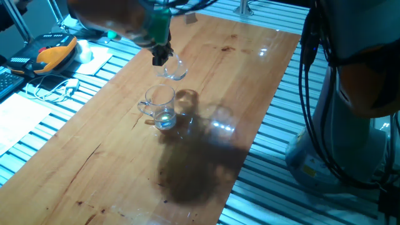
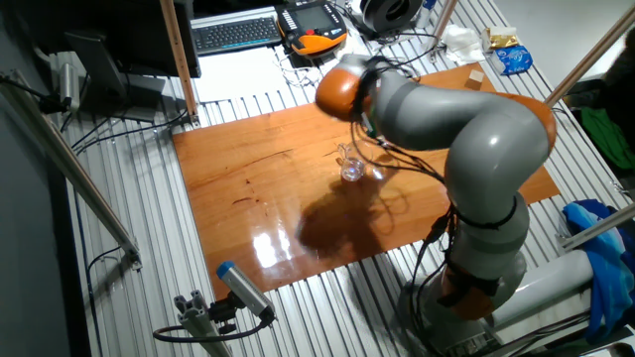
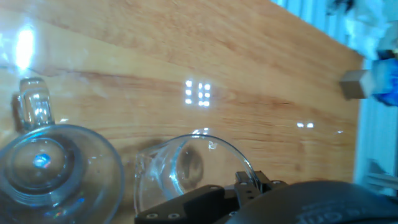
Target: Pour the water from one cup into another empty cup
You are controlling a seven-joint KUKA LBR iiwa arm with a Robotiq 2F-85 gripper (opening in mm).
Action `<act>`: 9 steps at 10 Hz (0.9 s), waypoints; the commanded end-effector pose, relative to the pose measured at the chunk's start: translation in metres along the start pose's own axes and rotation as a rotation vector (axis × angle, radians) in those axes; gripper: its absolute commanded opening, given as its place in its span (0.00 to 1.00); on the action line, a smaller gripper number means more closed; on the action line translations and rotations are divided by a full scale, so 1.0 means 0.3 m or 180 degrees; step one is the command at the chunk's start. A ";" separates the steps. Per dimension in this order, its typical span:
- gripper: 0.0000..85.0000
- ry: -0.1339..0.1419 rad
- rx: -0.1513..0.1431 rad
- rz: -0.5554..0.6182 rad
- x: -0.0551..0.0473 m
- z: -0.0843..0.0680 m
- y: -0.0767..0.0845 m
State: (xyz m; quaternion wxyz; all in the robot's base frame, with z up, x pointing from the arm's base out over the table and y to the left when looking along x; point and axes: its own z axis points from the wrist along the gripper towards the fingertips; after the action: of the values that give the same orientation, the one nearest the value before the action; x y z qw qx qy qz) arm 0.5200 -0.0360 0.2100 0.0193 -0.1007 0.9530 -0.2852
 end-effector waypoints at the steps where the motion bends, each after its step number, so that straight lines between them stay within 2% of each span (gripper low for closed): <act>1: 0.00 -0.0002 -0.0761 0.0021 -0.009 0.009 0.000; 4: 0.00 -0.0008 -0.0887 0.0126 -0.042 0.030 0.002; 6: 0.00 0.0023 -0.1050 0.0157 -0.064 0.049 -0.018; 8: 0.00 0.0022 -0.1049 0.0182 -0.087 0.066 -0.016; 9: 0.00 0.0020 -0.1088 0.0184 -0.091 0.078 -0.016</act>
State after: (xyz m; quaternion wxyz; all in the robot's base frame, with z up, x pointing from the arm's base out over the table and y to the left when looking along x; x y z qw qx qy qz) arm 0.5498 -0.0474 0.1919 0.0084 -0.0745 0.9881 -0.1346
